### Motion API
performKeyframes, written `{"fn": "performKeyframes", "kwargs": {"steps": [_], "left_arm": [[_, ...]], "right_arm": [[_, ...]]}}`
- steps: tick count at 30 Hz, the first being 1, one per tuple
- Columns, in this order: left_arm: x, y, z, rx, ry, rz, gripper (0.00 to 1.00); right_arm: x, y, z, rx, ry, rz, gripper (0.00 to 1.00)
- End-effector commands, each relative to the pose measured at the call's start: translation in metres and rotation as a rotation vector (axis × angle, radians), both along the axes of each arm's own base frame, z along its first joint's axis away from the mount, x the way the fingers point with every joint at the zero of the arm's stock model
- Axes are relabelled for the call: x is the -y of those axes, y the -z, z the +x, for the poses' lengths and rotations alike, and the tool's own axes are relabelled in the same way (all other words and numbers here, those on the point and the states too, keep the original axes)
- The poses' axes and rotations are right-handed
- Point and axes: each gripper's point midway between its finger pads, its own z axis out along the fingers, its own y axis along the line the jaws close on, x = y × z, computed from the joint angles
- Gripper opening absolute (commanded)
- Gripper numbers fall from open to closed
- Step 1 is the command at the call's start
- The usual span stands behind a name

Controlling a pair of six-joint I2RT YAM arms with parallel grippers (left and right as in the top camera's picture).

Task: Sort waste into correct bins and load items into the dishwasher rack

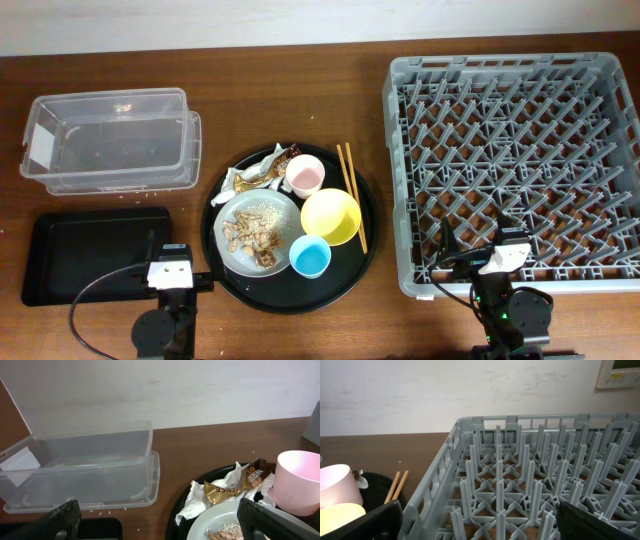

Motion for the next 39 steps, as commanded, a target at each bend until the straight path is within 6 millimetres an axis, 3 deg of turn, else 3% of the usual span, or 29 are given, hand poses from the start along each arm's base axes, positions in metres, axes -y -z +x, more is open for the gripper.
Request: {"fn": "performKeyframes", "kwargs": {"steps": [1,14,16,17,18,19,20,21,23,24,26,28,30,32,33,34,35,37,39], "left_arm": [[0.001,0.002,0.0,0.0,0.007,0.015,0.99],[0.001,0.002,0.0,0.0,0.007,0.015,0.99],[0.001,-0.005,0.0,0.029,0.009,0.015,0.99],[0.005,-0.002,0.0,0.017,0.031,0.013,1.0],[0.036,-0.004,-0.002,0.024,0.211,-0.017,1.0],[0.077,-0.017,-0.014,0.073,0.464,-0.029,0.99],[0.095,-0.025,-0.023,0.11,0.582,-0.022,0.99],[0.101,-0.037,-0.027,0.162,0.621,-0.007,0.99],[0.101,-0.08,-0.035,0.335,0.619,0.046,0.99],[0.094,-0.094,-0.034,0.349,0.575,0.045,0.99],[0.07,-0.124,-0.017,0.281,0.422,0.015,0.99],[0.069,-0.145,0.012,0.094,0.412,-0.022,0.99],[0.081,-0.151,0.054,-0.248,0.481,-0.107,0.99],[0.109,-0.173,0.08,-0.401,0.656,-0.202,0.99],[0.112,-0.175,0.095,-0.442,0.672,-0.223,0.99],[0.1,-0.162,0.111,-0.523,0.58,-0.218,0.99],[0.069,-0.13,0.121,-0.704,0.332,-0.159,0.99],[0.046,-0.093,0.118,-0.9,0.1,-0.089,0.99],[0.077,-0.057,0.127,-1.01,0.202,-0.111,0.99]], "right_arm": [[0.004,0.003,0.0,-0.001,0.02,-0.005,0.99],[0.004,0.003,0.0,-0.001,0.02,-0.005,0.99],[0.004,0.003,0.0,-0.001,0.02,-0.005,0.99],[0.004,0.003,0.0,-0.001,0.02,-0.005,0.99],[0.004,0.003,0.0,-0.001,0.02,-0.005,0.99],[0.004,0.003,0.0,-0.001,0.02,-0.005,0.98],[0.004,0.003,0.0,-0.001,0.02,-0.005,0.99],[0.004,0.003,0.0,-0.001,0.02,-0.005,0.99],[0.004,0.003,0.0,-0.001,0.02,-0.005,0.99],[0.004,0.003,0.0,-0.001,0.02,-0.005,0.99],[0.004,0.003,0.0,-0.001,0.02,-0.005,0.99],[0.004,0.003,0.0,-0.001,0.02,-0.005,0.99],[0.004,0.003,0.0,-0.001,0.02,-0.005,0.99],[0.004,0.003,0.0,-0.001,0.02,-0.005,0.99],[0.004,0.003,0.0,-0.001,0.02,-0.005,0.99],[0.004,0.003,0.0,-0.001,0.02,-0.005,0.99],[0.004,0.003,0.0,-0.001,0.02,-0.005,0.99],[0.004,0.003,0.0,-0.001,0.02,-0.005,0.99],[0.004,0.003,0.0,-0.001,0.02,-0.005,0.99]]}}
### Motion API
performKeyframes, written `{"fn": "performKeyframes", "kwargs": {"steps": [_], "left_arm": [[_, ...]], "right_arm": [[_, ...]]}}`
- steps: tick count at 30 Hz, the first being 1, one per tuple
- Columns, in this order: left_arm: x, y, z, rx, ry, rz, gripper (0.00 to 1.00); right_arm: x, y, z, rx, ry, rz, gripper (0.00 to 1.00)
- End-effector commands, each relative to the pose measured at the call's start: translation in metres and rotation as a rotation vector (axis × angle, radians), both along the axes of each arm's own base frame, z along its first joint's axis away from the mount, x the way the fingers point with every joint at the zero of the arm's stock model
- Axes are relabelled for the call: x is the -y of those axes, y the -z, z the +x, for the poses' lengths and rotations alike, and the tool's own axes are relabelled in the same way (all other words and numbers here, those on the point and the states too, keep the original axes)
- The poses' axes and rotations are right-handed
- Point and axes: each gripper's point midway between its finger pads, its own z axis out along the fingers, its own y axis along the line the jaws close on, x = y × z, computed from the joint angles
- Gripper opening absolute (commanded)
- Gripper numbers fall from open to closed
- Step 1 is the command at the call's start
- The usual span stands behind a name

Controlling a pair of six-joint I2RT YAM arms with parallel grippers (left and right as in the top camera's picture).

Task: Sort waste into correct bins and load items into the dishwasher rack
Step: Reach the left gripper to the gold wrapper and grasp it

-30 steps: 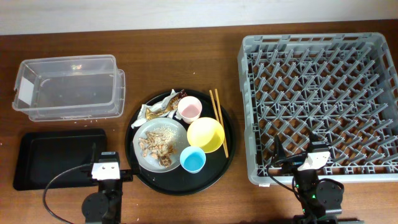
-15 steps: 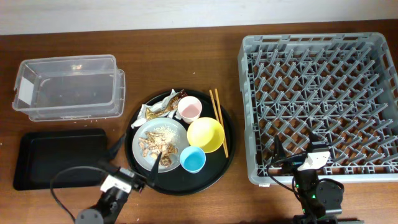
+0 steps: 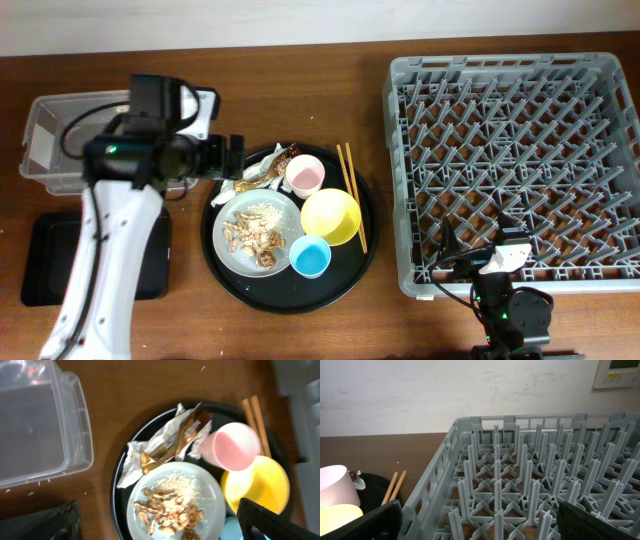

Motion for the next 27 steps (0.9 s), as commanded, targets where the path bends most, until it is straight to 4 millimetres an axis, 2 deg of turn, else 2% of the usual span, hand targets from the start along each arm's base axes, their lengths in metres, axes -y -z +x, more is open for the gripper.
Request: {"fn": "performKeyframes", "kwargs": {"steps": [1,3,4,5,7,8,10,11,12,14,18,19,20,23,27], "left_arm": [[0.022,0.033,0.012,-0.107,0.034,-0.045,0.99],[0.033,0.067,0.017,-0.205,0.059,-0.063,0.96],[0.036,0.079,0.018,-0.228,0.091,-0.045,0.81],[0.039,0.092,0.021,-0.242,0.134,-0.004,0.71],[0.015,0.119,0.034,-0.254,0.078,0.197,0.71],[0.013,0.129,0.039,-0.255,0.123,0.233,0.71],[0.015,0.146,0.045,-0.269,0.173,0.252,0.7],[0.016,0.153,0.044,-0.286,0.191,0.249,0.67],[0.019,0.17,0.042,-0.323,0.233,0.258,0.63],[0.027,0.19,0.039,-0.362,0.292,0.253,0.63],[0.045,0.195,0.033,-0.369,0.373,0.252,0.63],[0.046,0.195,0.032,-0.369,0.375,0.252,0.62],[0.046,0.195,0.032,-0.369,0.375,0.252,0.56],[0.046,0.195,0.033,-0.369,0.374,0.252,0.54],[0.049,0.194,0.045,-0.314,0.369,0.248,0.54]], "right_arm": [[0.002,0.002,0.0,-0.001,0.01,-0.005,0.99],[0.002,0.002,0.0,-0.001,0.01,-0.005,0.99],[0.002,0.002,0.0,-0.001,0.01,-0.005,0.99],[0.002,0.002,0.0,-0.001,0.01,-0.005,0.99],[0.002,0.002,0.0,-0.001,0.01,-0.005,0.99],[0.002,0.002,0.0,-0.001,0.01,-0.005,0.99],[0.002,0.002,0.0,-0.001,0.01,-0.005,0.99],[0.002,0.002,0.0,-0.001,0.01,-0.005,0.99],[0.002,0.002,0.0,-0.001,0.01,-0.005,0.99],[0.002,0.002,0.0,-0.001,0.01,-0.005,0.99],[0.002,0.002,0.0,-0.001,0.01,-0.005,0.99],[0.002,0.002,0.0,-0.001,0.01,-0.005,0.99],[0.002,0.002,0.0,-0.001,0.01,-0.005,0.99],[0.002,0.002,0.0,-0.001,0.01,-0.005,0.99],[0.002,0.002,0.0,-0.001,0.01,-0.005,0.99]]}}
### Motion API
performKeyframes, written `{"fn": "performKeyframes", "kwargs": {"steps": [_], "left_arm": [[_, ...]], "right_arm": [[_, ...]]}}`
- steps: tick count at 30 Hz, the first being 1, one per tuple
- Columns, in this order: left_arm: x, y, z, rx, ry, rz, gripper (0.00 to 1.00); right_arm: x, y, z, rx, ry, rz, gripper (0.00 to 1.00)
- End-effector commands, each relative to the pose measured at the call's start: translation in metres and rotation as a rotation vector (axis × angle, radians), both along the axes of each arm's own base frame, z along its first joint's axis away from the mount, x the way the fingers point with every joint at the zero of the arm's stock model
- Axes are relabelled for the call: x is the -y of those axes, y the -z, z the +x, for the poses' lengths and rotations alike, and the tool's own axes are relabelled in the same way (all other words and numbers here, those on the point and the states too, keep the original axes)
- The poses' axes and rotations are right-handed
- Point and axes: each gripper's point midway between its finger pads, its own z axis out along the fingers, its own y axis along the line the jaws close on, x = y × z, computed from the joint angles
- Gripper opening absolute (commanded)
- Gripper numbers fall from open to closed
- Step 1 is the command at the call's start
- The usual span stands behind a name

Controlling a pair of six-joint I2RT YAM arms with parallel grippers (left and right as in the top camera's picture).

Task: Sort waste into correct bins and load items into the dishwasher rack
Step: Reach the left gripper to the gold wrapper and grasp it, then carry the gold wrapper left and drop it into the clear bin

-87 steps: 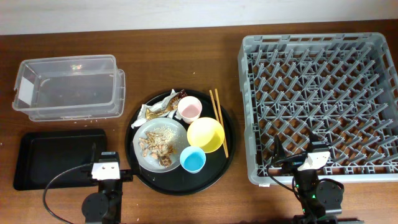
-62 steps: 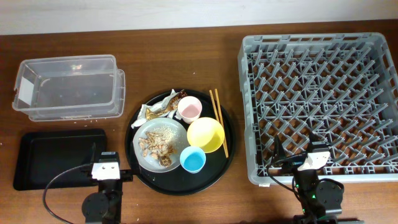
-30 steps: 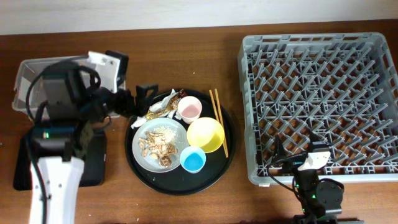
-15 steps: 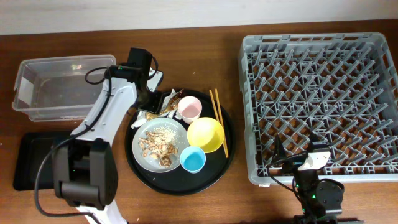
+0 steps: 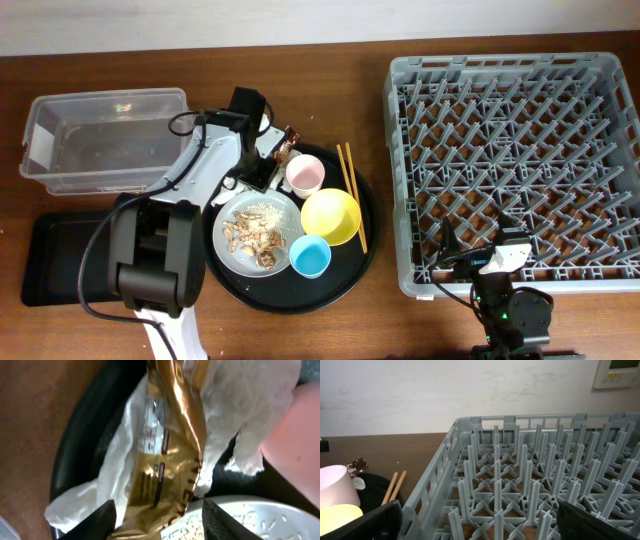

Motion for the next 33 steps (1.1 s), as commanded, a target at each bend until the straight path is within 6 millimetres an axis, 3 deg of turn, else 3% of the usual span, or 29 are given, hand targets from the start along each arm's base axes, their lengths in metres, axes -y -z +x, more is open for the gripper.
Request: {"fn": "performKeyframes", "kwargs": {"steps": [1,11,18,21,23,26,29,33], "left_arm": [[0.005,-0.003,0.007,0.026,0.019,-0.019,0.54],[0.006,0.003,0.01,0.041,0.019,-0.024,0.48],[0.005,0.015,0.001,0.019,0.02,-0.029,0.46],[0.005,0.015,0.002,0.022,0.019,-0.03,0.37],[0.006,0.013,0.003,0.026,0.012,-0.032,0.18],[0.007,0.008,0.006,0.031,-0.021,-0.038,0.01],[0.009,-0.022,0.014,0.085,-0.061,-0.061,0.01],[0.005,-0.111,0.021,0.292,-0.161,-0.144,0.01]], "right_arm": [[0.002,0.002,0.0,-0.001,0.01,-0.004,0.99],[0.002,0.002,0.0,-0.001,0.01,-0.004,0.98],[0.002,0.002,0.0,-0.001,0.01,-0.004,0.99],[0.002,0.002,0.0,-0.001,0.01,-0.004,0.99],[0.002,0.002,0.0,-0.001,0.01,-0.004,0.99],[0.002,0.002,0.0,-0.001,0.01,-0.004,0.99],[0.002,0.002,0.0,-0.001,0.01,-0.004,0.99],[0.002,0.002,0.0,-0.001,0.01,-0.004,0.99]]}}
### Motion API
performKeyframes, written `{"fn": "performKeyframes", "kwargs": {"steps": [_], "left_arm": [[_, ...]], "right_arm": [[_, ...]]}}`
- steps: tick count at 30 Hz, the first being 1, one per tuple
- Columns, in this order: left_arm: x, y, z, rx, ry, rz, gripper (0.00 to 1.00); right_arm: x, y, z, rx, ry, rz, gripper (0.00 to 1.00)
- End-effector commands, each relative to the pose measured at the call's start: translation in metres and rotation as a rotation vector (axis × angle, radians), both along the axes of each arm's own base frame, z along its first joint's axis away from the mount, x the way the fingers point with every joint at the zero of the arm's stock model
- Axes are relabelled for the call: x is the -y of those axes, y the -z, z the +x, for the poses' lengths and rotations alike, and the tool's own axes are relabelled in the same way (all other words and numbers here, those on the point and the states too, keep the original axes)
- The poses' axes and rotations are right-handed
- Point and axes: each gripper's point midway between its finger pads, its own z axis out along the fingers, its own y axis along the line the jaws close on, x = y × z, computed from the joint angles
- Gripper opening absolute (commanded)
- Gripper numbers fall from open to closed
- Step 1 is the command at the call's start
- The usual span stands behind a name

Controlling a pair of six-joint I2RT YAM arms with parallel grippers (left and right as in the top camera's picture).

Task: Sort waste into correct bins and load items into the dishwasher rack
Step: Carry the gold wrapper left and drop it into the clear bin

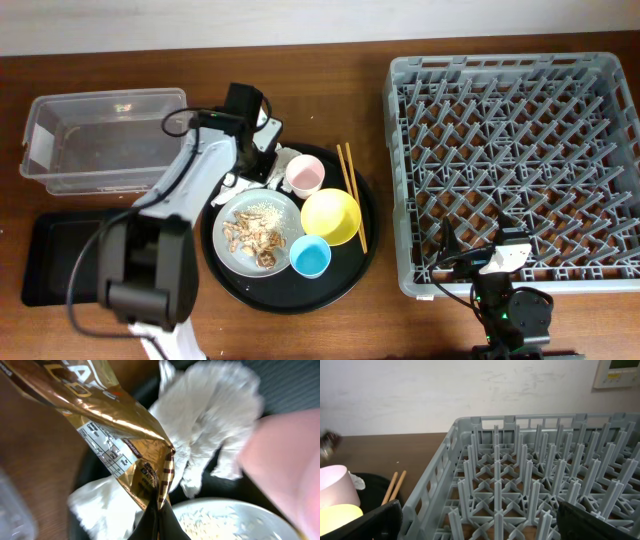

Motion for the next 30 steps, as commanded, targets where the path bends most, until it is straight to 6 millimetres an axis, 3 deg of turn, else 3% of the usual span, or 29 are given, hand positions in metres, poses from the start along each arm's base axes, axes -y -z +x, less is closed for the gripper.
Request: {"fn": "performKeyframes", "kwargs": {"steps": [1,3,4,7,8,11,13,17,18,19,20,23,25,27,29,30], "left_arm": [[-0.003,-0.088,0.014,0.209,-0.119,-0.103,0.01],[-0.032,-0.118,0.022,0.288,-0.293,-0.166,0.01],[-0.057,-0.126,0.028,0.311,-0.423,-0.198,0.01],[-0.182,-0.129,0.031,0.334,-1.117,-0.371,0.01],[-0.209,-0.13,0.028,0.349,-1.227,-0.392,0.01],[-0.246,-0.135,0.025,0.4,-1.315,-0.403,0.02],[-0.253,-0.139,0.029,0.432,-1.324,-0.416,0.15],[-0.254,-0.142,0.032,0.451,-1.318,-0.423,0.36],[-0.253,-0.142,0.032,0.449,-1.319,-0.422,0.56],[-0.245,-0.14,0.031,0.416,-1.284,-0.444,0.59],[-0.231,-0.141,0.034,0.386,-1.184,-0.484,0.59],[-0.131,-0.164,0.037,0.321,-0.5,-0.703,0.58],[-0.093,-0.143,0.026,0.271,-0.328,-0.533,0.58],[-0.064,-0.115,0.019,0.234,-0.294,-0.258,0.56],[-0.023,-0.092,0.016,0.206,-0.159,-0.149,0.56],[-0.015,-0.072,0.017,0.173,-0.143,-0.092,0.56]], "right_arm": [[0.002,0.002,0.0,-0.001,0.01,-0.005,0.99],[0.002,0.002,0.0,-0.001,0.01,-0.005,0.99],[0.002,0.002,0.0,-0.001,0.01,-0.005,0.99],[0.002,0.002,0.0,-0.001,0.01,-0.005,0.99],[0.002,0.002,0.0,-0.001,0.01,-0.005,0.99],[0.002,0.002,0.0,-0.001,0.01,-0.005,0.99],[0.002,0.002,0.0,-0.001,0.01,-0.005,0.99],[0.002,0.002,0.0,-0.001,0.01,-0.005,0.99],[0.002,0.002,0.0,-0.001,0.01,-0.005,0.99],[0.002,0.002,0.0,-0.001,0.01,-0.005,0.99],[0.002,0.002,0.0,-0.001,0.01,-0.005,0.99],[0.002,0.002,0.0,-0.001,0.01,-0.005,0.99],[0.002,0.002,0.0,-0.001,0.01,-0.005,0.99],[0.002,0.002,0.0,-0.001,0.01,-0.005,0.99],[0.002,0.002,0.0,-0.001,0.01,-0.005,0.99],[0.002,0.002,0.0,-0.001,0.01,-0.005,0.99]]}}
